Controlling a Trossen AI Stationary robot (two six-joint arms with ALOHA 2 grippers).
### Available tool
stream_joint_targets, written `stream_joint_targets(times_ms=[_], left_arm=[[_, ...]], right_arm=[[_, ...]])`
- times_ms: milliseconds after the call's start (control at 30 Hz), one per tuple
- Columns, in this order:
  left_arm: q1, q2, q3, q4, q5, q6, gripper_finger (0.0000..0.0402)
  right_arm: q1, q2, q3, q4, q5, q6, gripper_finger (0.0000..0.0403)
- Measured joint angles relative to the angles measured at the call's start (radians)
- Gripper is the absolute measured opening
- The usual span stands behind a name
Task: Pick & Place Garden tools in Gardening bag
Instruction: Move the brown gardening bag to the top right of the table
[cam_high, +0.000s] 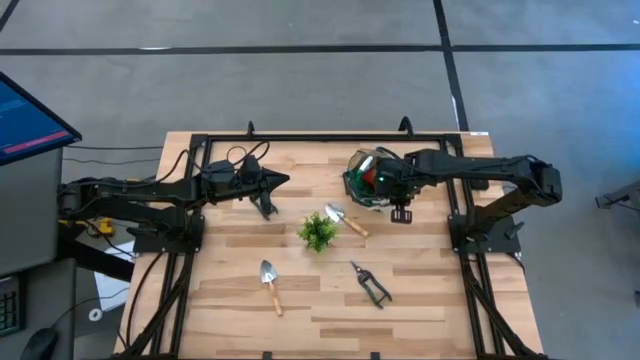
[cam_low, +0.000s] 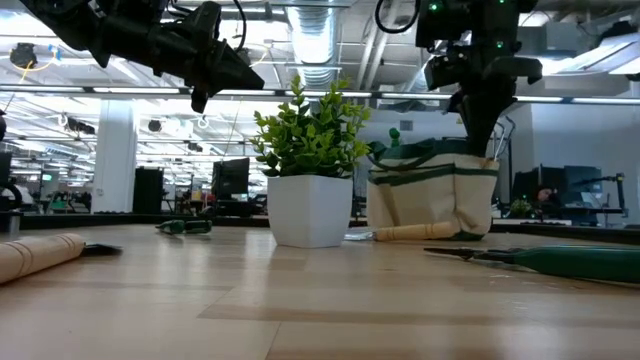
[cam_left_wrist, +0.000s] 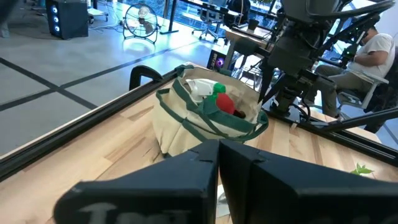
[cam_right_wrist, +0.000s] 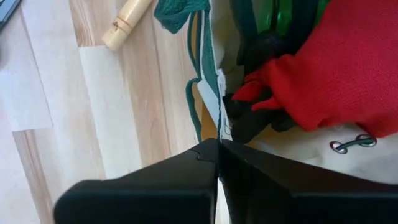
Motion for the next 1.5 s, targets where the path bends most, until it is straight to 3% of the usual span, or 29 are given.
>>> stream_joint_targets(times_ms=[233,633,767,1033,1133,1233,1400,1500], left_arm=[[0.000,0.000,0.000,0.000,0.000,0.000,0.0002],[0.000,0.000,0.000,0.000,0.001,0.000,0.0002],[0.000,0.000,0.000,0.000,0.001,0.000,0.0002],[0.000,0.000,0.000,0.000,0.001,0.000,0.0002],[0.000,0.000,0.000,0.000,0.001,0.000,0.0002],[0.000,0.000,0.000,0.000,0.001,0.000,0.0002],[0.000,0.000,0.000,0.000,0.001,0.004,0.0002],[0.000,0.000,0.000,0.000,0.001,0.021,0.0002]], right_arm=[[-0.008,0.000,0.000,0.012,0.000,-0.004,0.0027],[-0.007,0.002,0.017,-0.001,0.000,-0.004,0.0149],[-0.007,0.002,0.075,-0.008,0.000,-0.004,0.0169],[-0.008,0.001,0.219,-0.008,-0.004,0.043,0.0136],[-0.006,0.001,0.220,-0.025,-0.022,0.138,0.0115],[-0.001,0.001,0.220,-0.065,-0.113,0.218,0.0086],[0.071,0.001,0.178,-0.068,-0.151,0.233,0.0010],[0.106,0.001,0.130,-0.063,-0.142,0.281,0.0009]])
